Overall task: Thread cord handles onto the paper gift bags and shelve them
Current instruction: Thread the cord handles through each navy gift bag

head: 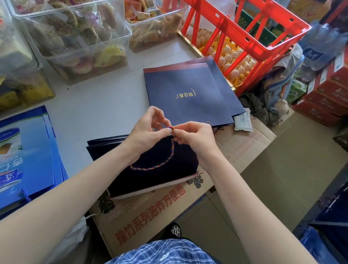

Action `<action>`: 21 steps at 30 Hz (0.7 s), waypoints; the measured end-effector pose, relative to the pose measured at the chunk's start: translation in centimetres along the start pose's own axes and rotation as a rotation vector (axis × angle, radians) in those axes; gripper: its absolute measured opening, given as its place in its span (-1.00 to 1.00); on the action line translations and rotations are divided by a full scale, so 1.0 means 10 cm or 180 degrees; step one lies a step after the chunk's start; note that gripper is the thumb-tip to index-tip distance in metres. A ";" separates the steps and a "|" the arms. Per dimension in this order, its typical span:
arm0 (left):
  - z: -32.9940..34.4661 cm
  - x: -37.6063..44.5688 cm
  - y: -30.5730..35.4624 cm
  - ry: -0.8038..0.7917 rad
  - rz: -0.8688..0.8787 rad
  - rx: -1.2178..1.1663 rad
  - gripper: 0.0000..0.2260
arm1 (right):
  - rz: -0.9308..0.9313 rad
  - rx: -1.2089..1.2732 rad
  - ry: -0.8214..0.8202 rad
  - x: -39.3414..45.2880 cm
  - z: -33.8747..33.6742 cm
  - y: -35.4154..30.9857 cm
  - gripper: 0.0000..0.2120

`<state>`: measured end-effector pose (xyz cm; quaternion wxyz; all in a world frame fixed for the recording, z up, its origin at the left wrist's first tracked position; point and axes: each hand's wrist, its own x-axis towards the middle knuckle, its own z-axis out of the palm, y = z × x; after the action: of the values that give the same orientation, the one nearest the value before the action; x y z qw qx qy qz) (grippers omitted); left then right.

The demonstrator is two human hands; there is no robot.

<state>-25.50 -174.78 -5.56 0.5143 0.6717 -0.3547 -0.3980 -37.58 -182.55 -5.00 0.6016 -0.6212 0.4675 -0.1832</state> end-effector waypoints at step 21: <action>-0.05 0.05 -0.05 0.0219 -0.0357 0.0190 -0.75 | -0.0088 -0.0549 -0.0173 0.02 -0.02 -0.02 -0.91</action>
<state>-24.78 -174.87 -6.01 0.4828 0.7189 -0.3104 -0.3922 -37.56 -182.85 -4.81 0.5558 -0.6819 0.4564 -0.1336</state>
